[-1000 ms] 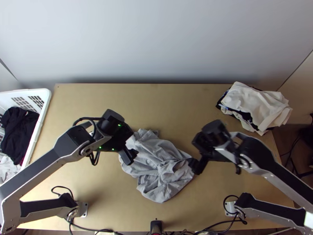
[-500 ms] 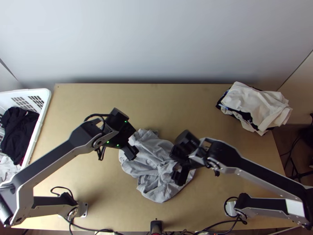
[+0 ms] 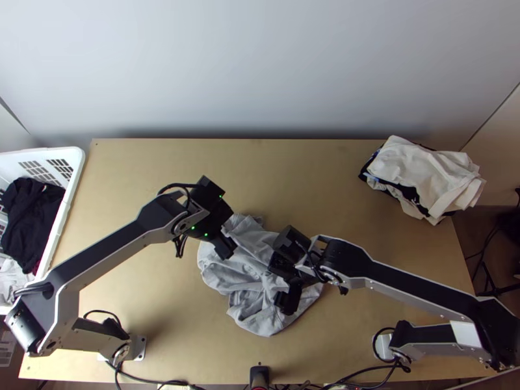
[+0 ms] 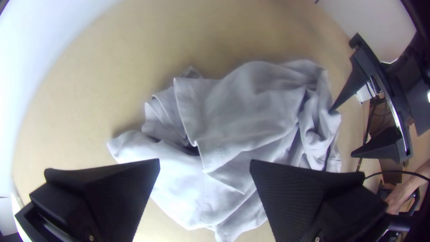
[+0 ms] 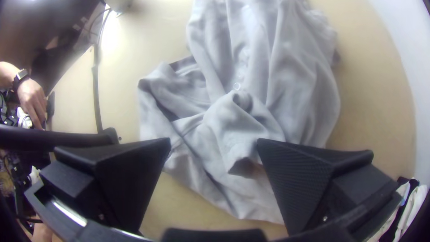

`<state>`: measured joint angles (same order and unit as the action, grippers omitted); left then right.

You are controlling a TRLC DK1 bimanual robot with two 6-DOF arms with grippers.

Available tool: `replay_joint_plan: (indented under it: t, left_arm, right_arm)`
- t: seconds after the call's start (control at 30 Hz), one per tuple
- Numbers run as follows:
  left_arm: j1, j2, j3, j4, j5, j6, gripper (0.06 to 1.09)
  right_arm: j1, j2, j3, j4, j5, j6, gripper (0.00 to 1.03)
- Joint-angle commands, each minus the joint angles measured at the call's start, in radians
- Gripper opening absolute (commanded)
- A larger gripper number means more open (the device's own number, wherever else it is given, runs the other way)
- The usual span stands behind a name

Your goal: Fold the t-shirt

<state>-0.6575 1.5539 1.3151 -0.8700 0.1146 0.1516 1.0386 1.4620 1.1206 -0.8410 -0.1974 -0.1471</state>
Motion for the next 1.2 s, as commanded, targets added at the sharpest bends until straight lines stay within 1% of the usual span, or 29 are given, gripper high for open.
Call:
replay_joint_plan:
  t: [0.0,0.13,0.17,0.23,0.27,0.3,0.33,0.37,0.43,0.47,0.6,0.73,1.03,1.17]
  left_arm:
    - [0.013,0.054,0.013,0.020,-0.001,0.011,1.00]
    - [0.021,0.075,0.013,0.020,0.000,0.011,0.80]
    - [0.019,0.078,0.012,0.020,0.002,0.011,0.73]
    - [0.018,0.086,0.012,0.020,0.011,0.017,0.59]
    - [0.016,0.090,0.012,0.019,0.019,0.020,0.49]
    - [0.016,0.092,0.012,0.019,0.026,0.023,0.41]
    - [0.018,0.092,0.012,0.017,0.039,0.029,0.37]
    - [0.019,0.092,0.012,0.019,0.048,0.032,0.32]
    - [0.019,0.090,0.015,0.019,0.054,0.040,0.17]
    - [0.019,0.090,0.016,0.022,0.056,0.043,0.10]
    - [0.027,0.080,0.030,0.022,0.056,0.042,0.09]
    - [0.052,0.048,0.076,0.011,0.057,0.032,0.09]
    - [0.136,-0.045,0.220,-0.060,0.057,0.014,0.09]
    - [0.173,-0.089,0.263,-0.073,0.057,-0.001,0.09]
  right_arm:
    - [-0.005,0.032,-0.005,0.023,0.003,-0.002,0.84]
    - [-0.011,0.047,-0.016,0.031,0.004,-0.008,0.58]
    - [-0.012,0.047,-0.024,0.040,0.004,-0.014,0.50]
    - [-0.012,0.047,-0.039,0.056,0.015,-0.025,0.39]
    - [-0.011,0.047,-0.047,0.062,0.027,-0.032,0.34]
    - [-0.012,0.047,-0.050,0.069,0.032,-0.037,0.27]
    - [-0.015,0.047,-0.050,0.072,0.035,-0.039,0.20]
    - [-0.023,0.047,-0.048,0.074,0.036,-0.039,0.14]
    - [-0.035,0.047,-0.045,0.074,0.038,-0.042,0.04]
    - [-0.046,0.046,-0.044,0.074,0.036,-0.045,0.03]
    - [-0.064,0.032,-0.036,0.071,0.036,-0.046,0.03]
    - [-0.104,0.018,0.016,0.034,0.036,-0.049,0.03]
    - [-0.242,0.000,0.263,-0.082,0.044,-0.074,0.03]
    - [-0.276,0.003,0.346,-0.132,0.079,-0.048,0.03]
